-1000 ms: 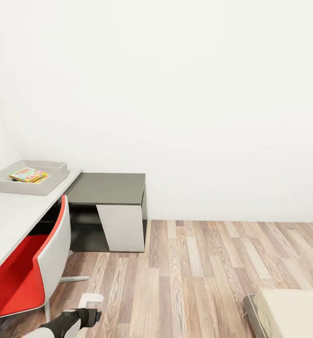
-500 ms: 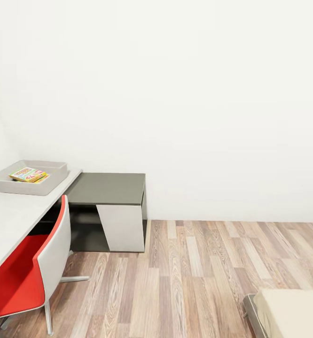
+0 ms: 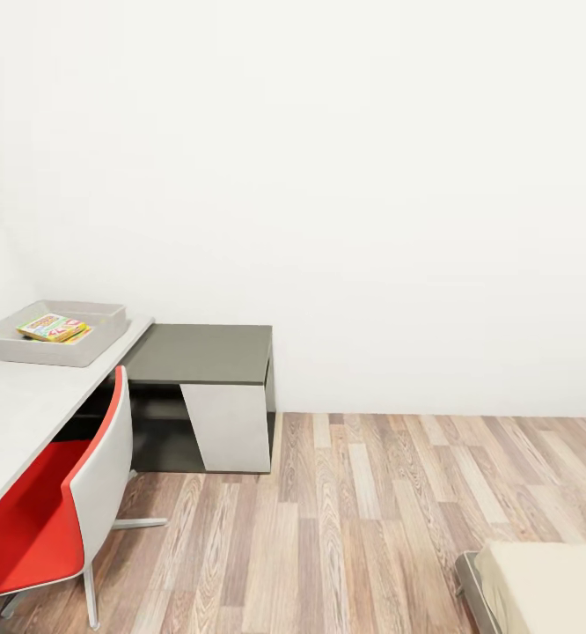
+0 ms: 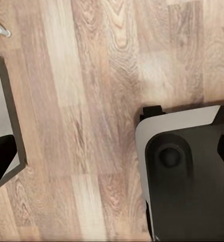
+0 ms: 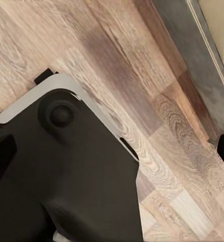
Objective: Put all the toys in the child's room - the three board games (two on the bed and one on the table), the two jigsaw puzzles on the table, and the tennis ball on the table - inside the toy box on the table in the child's room.
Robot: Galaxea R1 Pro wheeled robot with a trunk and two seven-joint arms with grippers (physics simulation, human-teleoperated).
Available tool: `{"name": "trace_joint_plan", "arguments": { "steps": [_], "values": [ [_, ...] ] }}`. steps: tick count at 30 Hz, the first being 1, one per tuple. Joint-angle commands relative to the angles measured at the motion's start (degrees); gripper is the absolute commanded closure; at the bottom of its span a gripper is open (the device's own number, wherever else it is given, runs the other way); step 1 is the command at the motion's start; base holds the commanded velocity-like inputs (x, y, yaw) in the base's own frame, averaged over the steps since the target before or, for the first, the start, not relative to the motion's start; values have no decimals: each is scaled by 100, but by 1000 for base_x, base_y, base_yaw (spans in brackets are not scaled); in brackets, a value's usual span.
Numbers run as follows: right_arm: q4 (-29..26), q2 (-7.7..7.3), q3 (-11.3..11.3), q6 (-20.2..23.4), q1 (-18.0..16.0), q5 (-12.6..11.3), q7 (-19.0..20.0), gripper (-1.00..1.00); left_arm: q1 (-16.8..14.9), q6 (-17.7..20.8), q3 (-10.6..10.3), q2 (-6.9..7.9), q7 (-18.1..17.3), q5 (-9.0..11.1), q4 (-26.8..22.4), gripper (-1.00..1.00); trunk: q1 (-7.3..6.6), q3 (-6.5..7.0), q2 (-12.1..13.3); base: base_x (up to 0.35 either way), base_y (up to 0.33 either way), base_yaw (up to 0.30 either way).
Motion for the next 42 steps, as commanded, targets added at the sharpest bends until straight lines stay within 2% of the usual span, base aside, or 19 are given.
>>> {"name": "trace_joint_plan", "arguments": {
  "steps": [1, 5, 9, 12, 16, 23, 42],
  "values": [
    [-3, -11, 48, -23, 22, 33, 10, -100, 1, -19, -43, 5, 24, -11, 28, -100, 3, -11, -11, 0, 0, 0],
    [-4, -40, 46, -24, 106, 460, 224, -100, 13, -12, -43, 18, 14, -15, 94, -100, 3, -11, -11, 0, 0, 0],
    [-4, -41, 46, -25, 187, 966, 626, -100, 41, 79, -42, 21, -2, -17, 118, -100, 3, -11, -11, 0, 0, 0],
    [1, -55, 45, -25, 214, 1086, 753, -100, 47, 263, -42, 22, -1, -24, 122, -100, 3, -11, -11, 0, 0, 0],
    [4, -65, 40, -23, 227, 1110, 777, -100, 51, 458, -42, 28, 0, -24, 123, -100, 3, -11, -11, 0, 0, 0],
    [-3, -71, 25, -29, 261, 1127, 772, -100, 124, 546, -42, 12, 4, -21, 124, -100, 3, -11, -11, 0, 0, 0],
    [-4, -72, 30, -34, 266, 1146, 772, -100, 217, 497, -10, -15, 20, -12, 97, -100, 3, -11, -11, 0, 0, 0]
  ]
}}
